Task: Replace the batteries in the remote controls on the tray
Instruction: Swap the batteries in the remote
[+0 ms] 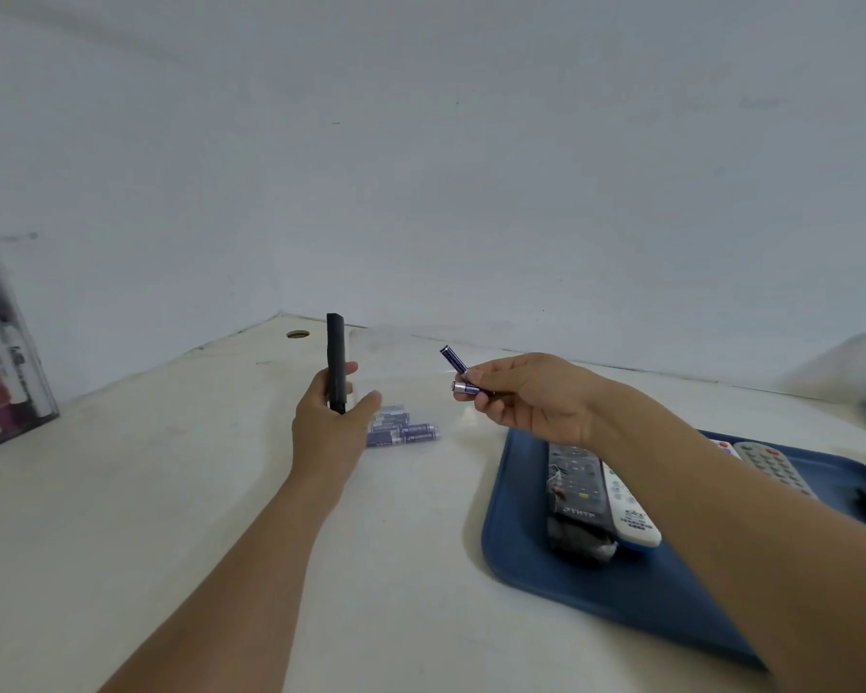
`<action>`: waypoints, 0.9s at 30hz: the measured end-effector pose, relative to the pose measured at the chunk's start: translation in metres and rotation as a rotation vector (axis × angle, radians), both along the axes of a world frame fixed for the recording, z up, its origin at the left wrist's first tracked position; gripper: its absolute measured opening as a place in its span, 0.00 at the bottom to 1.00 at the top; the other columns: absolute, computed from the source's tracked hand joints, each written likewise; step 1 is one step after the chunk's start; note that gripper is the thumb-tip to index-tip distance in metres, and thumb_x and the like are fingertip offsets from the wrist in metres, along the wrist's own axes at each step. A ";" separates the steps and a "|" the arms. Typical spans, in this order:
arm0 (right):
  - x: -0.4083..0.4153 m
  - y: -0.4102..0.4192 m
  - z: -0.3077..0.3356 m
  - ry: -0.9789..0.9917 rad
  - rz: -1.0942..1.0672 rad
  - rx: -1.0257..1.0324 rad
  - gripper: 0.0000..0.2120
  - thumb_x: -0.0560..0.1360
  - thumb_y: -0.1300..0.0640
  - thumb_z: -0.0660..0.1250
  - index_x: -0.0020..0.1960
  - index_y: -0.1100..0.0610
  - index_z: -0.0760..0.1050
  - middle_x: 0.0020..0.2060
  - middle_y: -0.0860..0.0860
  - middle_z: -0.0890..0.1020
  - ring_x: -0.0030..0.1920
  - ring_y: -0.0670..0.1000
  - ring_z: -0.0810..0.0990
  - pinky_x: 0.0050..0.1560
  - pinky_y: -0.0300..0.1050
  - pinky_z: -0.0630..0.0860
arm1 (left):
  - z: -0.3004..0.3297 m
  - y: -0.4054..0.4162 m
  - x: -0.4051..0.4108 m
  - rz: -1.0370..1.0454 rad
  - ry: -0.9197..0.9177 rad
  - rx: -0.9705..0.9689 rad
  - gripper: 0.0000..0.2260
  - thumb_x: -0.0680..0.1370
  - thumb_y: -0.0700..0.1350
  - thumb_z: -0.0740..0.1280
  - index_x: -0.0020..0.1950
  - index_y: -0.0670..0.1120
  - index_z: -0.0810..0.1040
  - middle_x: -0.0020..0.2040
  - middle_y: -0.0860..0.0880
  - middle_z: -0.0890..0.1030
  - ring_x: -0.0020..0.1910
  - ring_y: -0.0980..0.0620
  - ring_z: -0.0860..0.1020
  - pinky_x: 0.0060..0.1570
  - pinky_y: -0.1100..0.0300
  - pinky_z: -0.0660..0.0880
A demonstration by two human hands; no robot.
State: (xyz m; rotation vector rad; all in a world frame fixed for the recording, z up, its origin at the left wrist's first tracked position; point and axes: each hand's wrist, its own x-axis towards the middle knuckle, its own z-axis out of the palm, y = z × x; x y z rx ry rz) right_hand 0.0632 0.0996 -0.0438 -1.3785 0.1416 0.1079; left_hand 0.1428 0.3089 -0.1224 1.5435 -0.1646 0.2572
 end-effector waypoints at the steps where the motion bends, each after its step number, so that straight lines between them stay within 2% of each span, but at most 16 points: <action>1: -0.003 -0.002 0.000 0.001 -0.004 0.011 0.05 0.79 0.66 0.66 0.52 0.67 0.79 0.44 0.59 0.84 0.33 0.46 0.77 0.31 0.32 0.76 | 0.001 0.001 -0.003 0.027 -0.014 0.016 0.14 0.76 0.46 0.75 0.58 0.58 0.78 0.52 0.53 0.77 0.42 0.51 0.74 0.39 0.57 0.72; 4: -0.017 -0.013 -0.001 -0.013 -0.003 -0.005 0.05 0.79 0.65 0.67 0.51 0.66 0.80 0.44 0.58 0.84 0.33 0.46 0.78 0.31 0.32 0.76 | 0.009 0.001 -0.019 0.147 -0.117 0.017 0.09 0.77 0.48 0.74 0.55 0.54 0.78 0.45 0.53 0.74 0.39 0.52 0.73 0.39 0.58 0.71; 6: -0.030 -0.022 0.000 -0.027 0.011 -0.045 0.07 0.78 0.63 0.68 0.52 0.67 0.80 0.43 0.57 0.84 0.33 0.45 0.76 0.30 0.32 0.75 | 0.019 -0.003 -0.035 0.146 -0.168 -0.096 0.05 0.78 0.47 0.73 0.50 0.52 0.78 0.39 0.51 0.73 0.34 0.51 0.70 0.36 0.55 0.70; 9: -0.059 -0.048 0.005 -0.096 -0.003 -0.194 0.07 0.79 0.63 0.68 0.53 0.66 0.81 0.40 0.54 0.84 0.32 0.44 0.75 0.31 0.33 0.74 | 0.043 -0.036 -0.066 -0.130 -0.024 -0.180 0.06 0.77 0.46 0.74 0.45 0.48 0.78 0.33 0.51 0.71 0.27 0.53 0.66 0.28 0.61 0.68; 11: -0.079 -0.067 0.007 -0.149 -0.023 -0.355 0.07 0.78 0.63 0.69 0.52 0.65 0.82 0.39 0.54 0.83 0.34 0.45 0.75 0.36 0.34 0.74 | 0.056 -0.072 -0.086 -0.369 0.109 -0.176 0.08 0.77 0.46 0.74 0.45 0.45 0.77 0.34 0.50 0.73 0.25 0.54 0.64 0.22 0.64 0.63; 15: -0.119 -0.108 0.011 -0.236 -0.162 -0.651 0.04 0.77 0.62 0.71 0.48 0.61 0.84 0.42 0.68 0.82 0.37 0.53 0.74 0.39 0.49 0.70 | 0.071 -0.147 -0.115 -0.646 0.252 -0.134 0.06 0.78 0.43 0.72 0.48 0.42 0.78 0.35 0.46 0.79 0.26 0.54 0.70 0.22 0.63 0.65; 17: -0.133 -0.128 0.007 -0.295 -0.301 -0.625 0.04 0.77 0.62 0.71 0.47 0.61 0.84 0.39 0.66 0.83 0.35 0.53 0.73 0.38 0.48 0.70 | 0.072 -0.177 -0.125 -0.695 0.286 -0.137 0.04 0.79 0.41 0.71 0.50 0.41 0.79 0.35 0.45 0.81 0.27 0.54 0.74 0.24 0.64 0.69; 19: -0.142 -0.141 0.002 -0.349 -0.448 -0.480 0.04 0.77 0.63 0.71 0.49 0.62 0.84 0.37 0.59 0.84 0.33 0.49 0.75 0.36 0.39 0.74 | 0.070 -0.200 -0.133 -0.736 0.329 -0.159 0.04 0.80 0.40 0.70 0.52 0.40 0.80 0.36 0.45 0.83 0.29 0.54 0.76 0.25 0.64 0.71; 21: -0.150 -0.151 -0.005 -0.390 -0.555 -0.406 0.05 0.76 0.64 0.71 0.50 0.63 0.84 0.37 0.60 0.84 0.32 0.47 0.75 0.36 0.37 0.75 | 0.065 -0.219 -0.142 -0.787 0.373 -0.179 0.04 0.81 0.39 0.69 0.53 0.39 0.81 0.37 0.45 0.82 0.29 0.54 0.75 0.24 0.64 0.70; 24: -0.156 -0.159 -0.012 -0.427 -0.615 -0.428 0.05 0.76 0.64 0.71 0.50 0.64 0.84 0.39 0.65 0.84 0.32 0.48 0.75 0.34 0.37 0.75 | 0.058 -0.235 -0.150 -0.848 0.437 -0.232 0.06 0.82 0.38 0.66 0.57 0.38 0.80 0.35 0.46 0.80 0.28 0.55 0.73 0.23 0.65 0.68; 27: -0.157 -0.164 -0.015 -0.422 -0.610 -0.468 0.05 0.77 0.63 0.71 0.49 0.62 0.85 0.40 0.63 0.85 0.34 0.50 0.78 0.38 0.40 0.78 | 0.053 -0.239 -0.152 -0.873 0.480 -0.285 0.07 0.82 0.38 0.65 0.58 0.37 0.78 0.34 0.46 0.79 0.26 0.57 0.71 0.21 0.66 0.66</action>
